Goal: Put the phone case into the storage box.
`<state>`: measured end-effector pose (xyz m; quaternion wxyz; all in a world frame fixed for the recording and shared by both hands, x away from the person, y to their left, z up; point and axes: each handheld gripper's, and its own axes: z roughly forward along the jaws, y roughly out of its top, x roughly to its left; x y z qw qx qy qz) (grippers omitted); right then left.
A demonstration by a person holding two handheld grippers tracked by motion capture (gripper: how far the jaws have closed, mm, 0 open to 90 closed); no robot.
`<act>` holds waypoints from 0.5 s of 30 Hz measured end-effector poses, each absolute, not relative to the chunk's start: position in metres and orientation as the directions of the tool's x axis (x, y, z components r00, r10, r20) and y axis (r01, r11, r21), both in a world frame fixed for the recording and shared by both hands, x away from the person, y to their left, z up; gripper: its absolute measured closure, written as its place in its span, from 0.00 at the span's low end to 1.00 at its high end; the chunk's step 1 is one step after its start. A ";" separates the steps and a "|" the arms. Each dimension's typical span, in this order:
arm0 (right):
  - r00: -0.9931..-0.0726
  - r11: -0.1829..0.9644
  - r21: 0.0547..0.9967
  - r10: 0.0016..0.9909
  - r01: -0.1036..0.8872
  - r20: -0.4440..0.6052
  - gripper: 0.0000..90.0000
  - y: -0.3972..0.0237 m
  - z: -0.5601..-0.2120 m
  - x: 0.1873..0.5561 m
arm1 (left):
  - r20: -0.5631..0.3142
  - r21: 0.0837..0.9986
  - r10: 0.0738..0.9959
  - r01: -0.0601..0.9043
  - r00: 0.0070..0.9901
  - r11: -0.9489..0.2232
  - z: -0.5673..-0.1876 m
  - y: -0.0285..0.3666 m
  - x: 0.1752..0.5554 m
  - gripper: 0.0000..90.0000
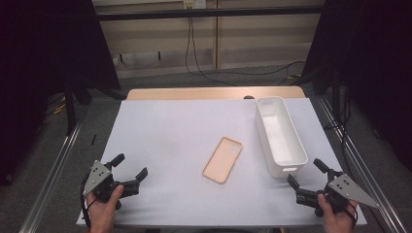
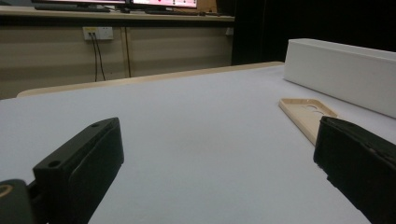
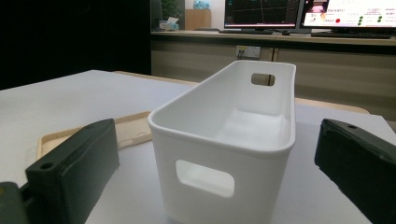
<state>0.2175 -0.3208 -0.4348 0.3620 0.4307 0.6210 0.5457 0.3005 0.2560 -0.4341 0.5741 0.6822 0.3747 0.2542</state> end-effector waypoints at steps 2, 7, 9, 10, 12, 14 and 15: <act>-0.365 0.032 0.990 0.931 0.137 0.020 0.00 -0.321 -0.435 0.217 | -0.082 0.973 0.800 0.221 0.594 -0.064 -0.434 0.256 0.301 0.02; -0.368 0.029 0.990 0.929 0.137 0.023 0.00 -0.323 -0.435 0.216 | -0.091 0.971 0.797 0.230 0.597 -0.061 -0.434 0.256 0.301 0.02; -0.366 0.028 0.990 0.930 0.136 0.024 0.00 -0.323 -0.435 0.216 | -0.096 0.971 0.798 0.232 0.595 -0.057 -0.433 0.255 0.301 0.02; -0.366 0.025 0.991 0.930 0.134 0.026 0.00 -0.323 -0.435 0.216 | -0.102 0.970 0.797 0.236 0.596 -0.053 -0.433 0.254 0.301 0.02; -0.367 0.024 0.990 0.930 0.136 0.028 0.00 -0.323 -0.436 0.215 | -0.092 0.969 0.797 0.236 0.596 -0.065 -0.433 0.253 0.301 0.02; -0.366 0.023 0.990 0.930 0.136 0.029 0.00 -0.324 -0.436 0.215 | -0.100 0.969 0.792 0.241 0.602 -0.061 -0.433 0.251 0.302 0.02; -0.366 0.022 0.990 0.930 0.137 0.030 0.00 -0.324 -0.436 0.215 | -0.100 0.968 0.790 0.243 0.605 -0.064 -0.433 0.250 0.302 0.02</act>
